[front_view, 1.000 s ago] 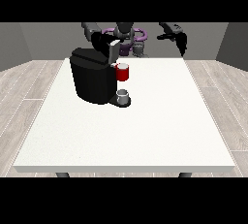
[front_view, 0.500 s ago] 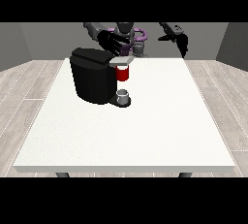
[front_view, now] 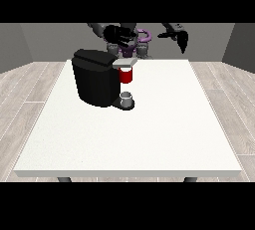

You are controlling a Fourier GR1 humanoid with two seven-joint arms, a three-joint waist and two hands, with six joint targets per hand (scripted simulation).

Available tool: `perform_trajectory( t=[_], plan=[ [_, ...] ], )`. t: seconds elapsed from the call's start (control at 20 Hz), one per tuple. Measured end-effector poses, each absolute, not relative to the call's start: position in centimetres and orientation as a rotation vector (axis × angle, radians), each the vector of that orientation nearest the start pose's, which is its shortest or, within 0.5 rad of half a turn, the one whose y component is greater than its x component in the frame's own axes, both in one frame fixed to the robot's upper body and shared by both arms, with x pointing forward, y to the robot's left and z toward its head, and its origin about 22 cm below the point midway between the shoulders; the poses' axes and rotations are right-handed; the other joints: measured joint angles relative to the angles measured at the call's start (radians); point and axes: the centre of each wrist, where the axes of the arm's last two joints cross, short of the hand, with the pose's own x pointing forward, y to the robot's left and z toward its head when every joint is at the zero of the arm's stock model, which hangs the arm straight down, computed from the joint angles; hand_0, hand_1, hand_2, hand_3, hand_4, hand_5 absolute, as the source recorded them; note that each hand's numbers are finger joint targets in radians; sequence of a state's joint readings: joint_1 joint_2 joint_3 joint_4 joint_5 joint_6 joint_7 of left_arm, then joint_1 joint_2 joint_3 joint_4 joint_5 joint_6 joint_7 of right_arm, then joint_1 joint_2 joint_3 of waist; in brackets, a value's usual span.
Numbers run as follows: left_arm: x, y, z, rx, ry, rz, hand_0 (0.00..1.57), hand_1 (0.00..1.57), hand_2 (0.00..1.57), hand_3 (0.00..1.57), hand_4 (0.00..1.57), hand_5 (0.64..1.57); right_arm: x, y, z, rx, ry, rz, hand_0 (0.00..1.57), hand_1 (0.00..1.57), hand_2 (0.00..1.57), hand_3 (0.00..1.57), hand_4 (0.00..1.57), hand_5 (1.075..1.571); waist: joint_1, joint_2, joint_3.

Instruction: Insert the coffee pod into the coffee machine and close the lid

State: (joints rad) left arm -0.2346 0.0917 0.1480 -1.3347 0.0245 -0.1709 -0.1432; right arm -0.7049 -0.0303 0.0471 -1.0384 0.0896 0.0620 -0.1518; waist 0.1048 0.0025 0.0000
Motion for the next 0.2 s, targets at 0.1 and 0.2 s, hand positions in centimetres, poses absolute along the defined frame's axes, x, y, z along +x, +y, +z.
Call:
perform_trajectory(
  t=[0.1,0.2],
  plan=[
    [29.4,26.2,-0.3,-0.052,-1.682,-0.096,0.00,0.00,0.00,0.00,0.19,1.571,37.4,-13.5,6.2,0.216,-1.799,0.428,0.00,0.00,0.00,0.00,0.28,1.571,-0.028,-0.029,-0.0001],
    [28.8,26.4,-1.3,-0.053,-1.667,-0.083,0.00,0.00,0.00,0.00,0.19,1.571,35.9,-13.4,4.6,0.242,-1.778,0.381,0.00,0.00,0.00,0.00,0.16,1.571,-0.046,-0.053,-0.0001]
  ],
)
